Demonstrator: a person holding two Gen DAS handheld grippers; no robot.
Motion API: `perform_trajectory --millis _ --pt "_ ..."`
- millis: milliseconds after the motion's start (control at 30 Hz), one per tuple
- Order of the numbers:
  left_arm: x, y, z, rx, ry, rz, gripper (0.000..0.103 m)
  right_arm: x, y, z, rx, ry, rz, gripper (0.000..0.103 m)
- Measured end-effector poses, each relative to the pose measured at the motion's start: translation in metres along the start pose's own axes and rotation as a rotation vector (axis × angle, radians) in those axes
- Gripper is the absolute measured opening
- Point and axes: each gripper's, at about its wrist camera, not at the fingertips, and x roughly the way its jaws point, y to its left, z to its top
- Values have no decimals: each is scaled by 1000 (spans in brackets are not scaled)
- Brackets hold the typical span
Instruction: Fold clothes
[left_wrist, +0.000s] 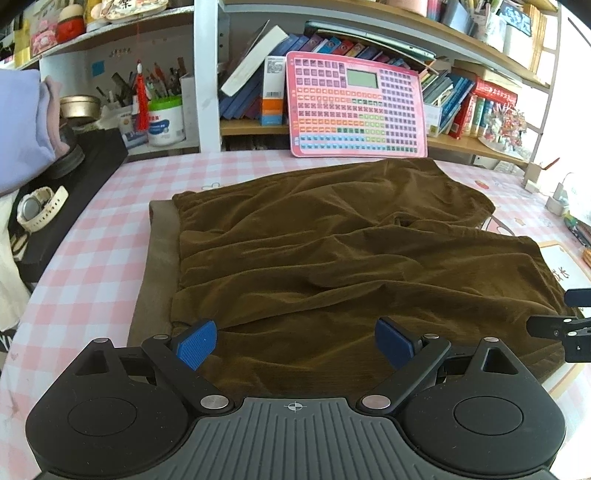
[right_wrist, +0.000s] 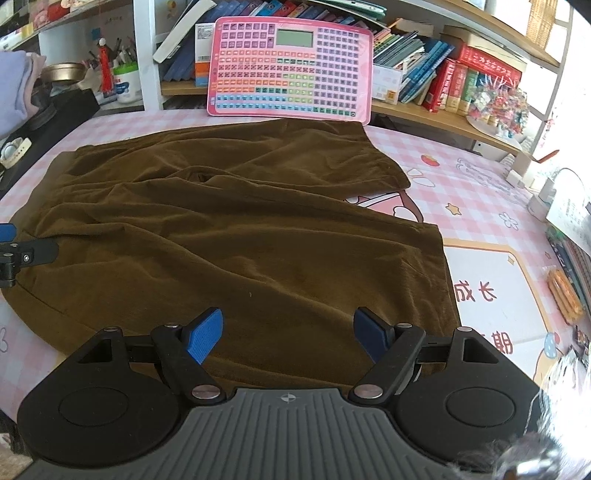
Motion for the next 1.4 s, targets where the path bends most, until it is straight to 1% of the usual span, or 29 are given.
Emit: perform_trajectory --millis 300,567,767,1033,1233,1400 --pt "9 -13 4 -29 24 34 95 11 -13 6 -35 16 34 77" --pt "24 -44 17 -52 34 81 95 29 -48 21 -58 10 74 77" --pt "36 -66 29 -96 45 140 95 46 -86 36 -41 3 114 77" --pt "45 -86 45 -138 58 249 95 77 -135 51 17 12 180 77" --pt "45 -90 57 -150 61 321 95 97 -154 64 25 -2 221 77" --pt "46 -84 70 -162 52 355 95 107 -163 80 -25 -38 263 77"
